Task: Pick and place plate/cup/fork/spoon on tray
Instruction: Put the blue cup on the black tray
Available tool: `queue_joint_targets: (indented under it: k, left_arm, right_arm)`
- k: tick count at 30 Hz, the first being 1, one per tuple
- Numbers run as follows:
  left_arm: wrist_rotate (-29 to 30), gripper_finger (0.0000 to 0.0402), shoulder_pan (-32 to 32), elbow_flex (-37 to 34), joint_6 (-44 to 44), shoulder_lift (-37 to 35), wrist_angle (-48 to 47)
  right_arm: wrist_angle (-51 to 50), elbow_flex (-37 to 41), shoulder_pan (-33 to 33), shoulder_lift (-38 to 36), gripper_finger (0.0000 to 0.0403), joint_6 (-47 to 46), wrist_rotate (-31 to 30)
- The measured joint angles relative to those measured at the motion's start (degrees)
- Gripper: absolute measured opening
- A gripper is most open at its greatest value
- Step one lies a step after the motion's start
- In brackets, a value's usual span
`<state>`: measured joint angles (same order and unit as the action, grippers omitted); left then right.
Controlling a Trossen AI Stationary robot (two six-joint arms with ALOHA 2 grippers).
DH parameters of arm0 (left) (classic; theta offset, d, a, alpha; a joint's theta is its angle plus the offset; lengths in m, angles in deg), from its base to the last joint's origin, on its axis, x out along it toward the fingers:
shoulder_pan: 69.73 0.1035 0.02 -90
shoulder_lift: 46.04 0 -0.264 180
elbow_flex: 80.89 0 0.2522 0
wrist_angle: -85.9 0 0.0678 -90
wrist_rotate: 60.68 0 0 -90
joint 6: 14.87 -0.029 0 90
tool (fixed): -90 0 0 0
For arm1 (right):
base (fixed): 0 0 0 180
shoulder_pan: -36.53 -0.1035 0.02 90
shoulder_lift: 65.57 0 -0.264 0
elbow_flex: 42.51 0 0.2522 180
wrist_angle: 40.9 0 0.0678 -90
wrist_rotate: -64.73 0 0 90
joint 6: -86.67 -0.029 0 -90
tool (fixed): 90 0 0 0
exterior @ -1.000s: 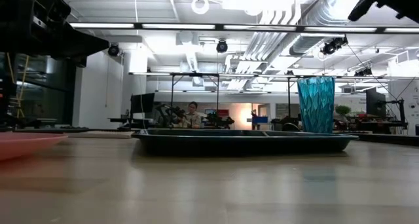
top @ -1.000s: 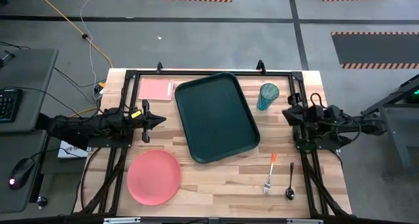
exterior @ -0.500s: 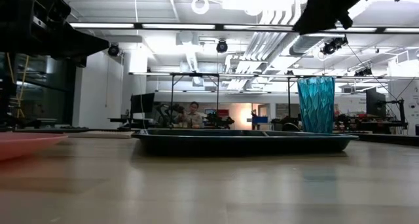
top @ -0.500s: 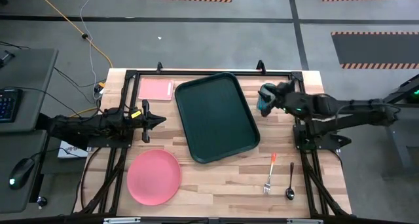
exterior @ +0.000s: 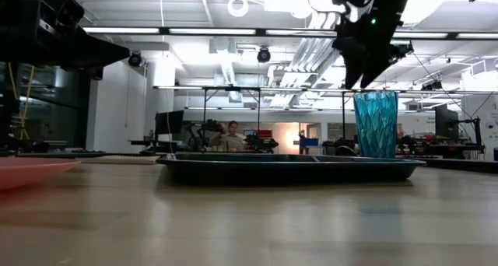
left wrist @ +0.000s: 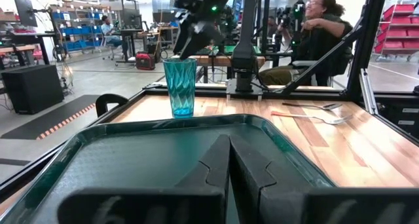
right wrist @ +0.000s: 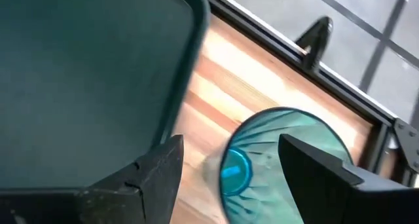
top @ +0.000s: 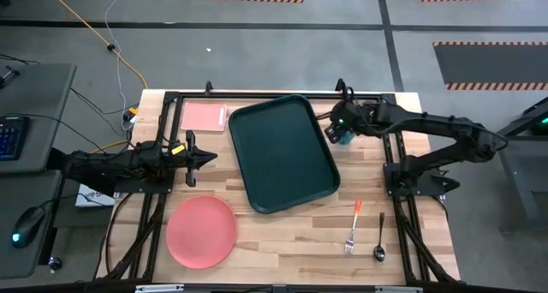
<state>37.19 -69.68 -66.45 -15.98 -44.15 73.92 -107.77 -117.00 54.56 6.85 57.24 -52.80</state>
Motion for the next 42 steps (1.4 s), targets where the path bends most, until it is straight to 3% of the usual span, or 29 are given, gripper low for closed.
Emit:
queue_joint_targets:
  k: [18, 22, 28, 33, 37, 42]
  left_arm:
    - [-0.01, 0.0, 0.0, 0.0, -0.02, 0.0, -0.02]
    - [-0.01, 0.0, 0.0, 0.0, 0.0, -0.02, 0.0]
    - [0.01, 0.0, 0.01, 0.01, 0.0, 0.0, -0.01]
    - [-0.01, 0.0, 0.01, 0.0, 0.0, -0.02, -0.02]
    - [0.0, 0.0, 0.01, -0.01, 0.0, -0.01, -0.01]
    - [0.01, 0.0, 0.02, 0.01, 0.0, 0.0, 0.0]
  right_arm:
    - [-4.61, -0.07, 5.99, 8.32, 0.0234, -0.13, 9.78]
    - [-5.06, -0.07, 5.99, 9.33, 0.0176, 2.63, 10.14]
    - [-8.27, -2.98, 5.98, 9.44, 0.0018, 5.5, 12.53]
    - [-11.05, -12.28, 5.05, 9.44, 0.0014, 9.32, 10.01]
    - [-5.82, -19.69, 4.05, 9.81, 0.0007, 15.08, 8.9]
    - [-3.15, -27.67, 2.67, 16.13, 0.0004, 20.22, 8.78]
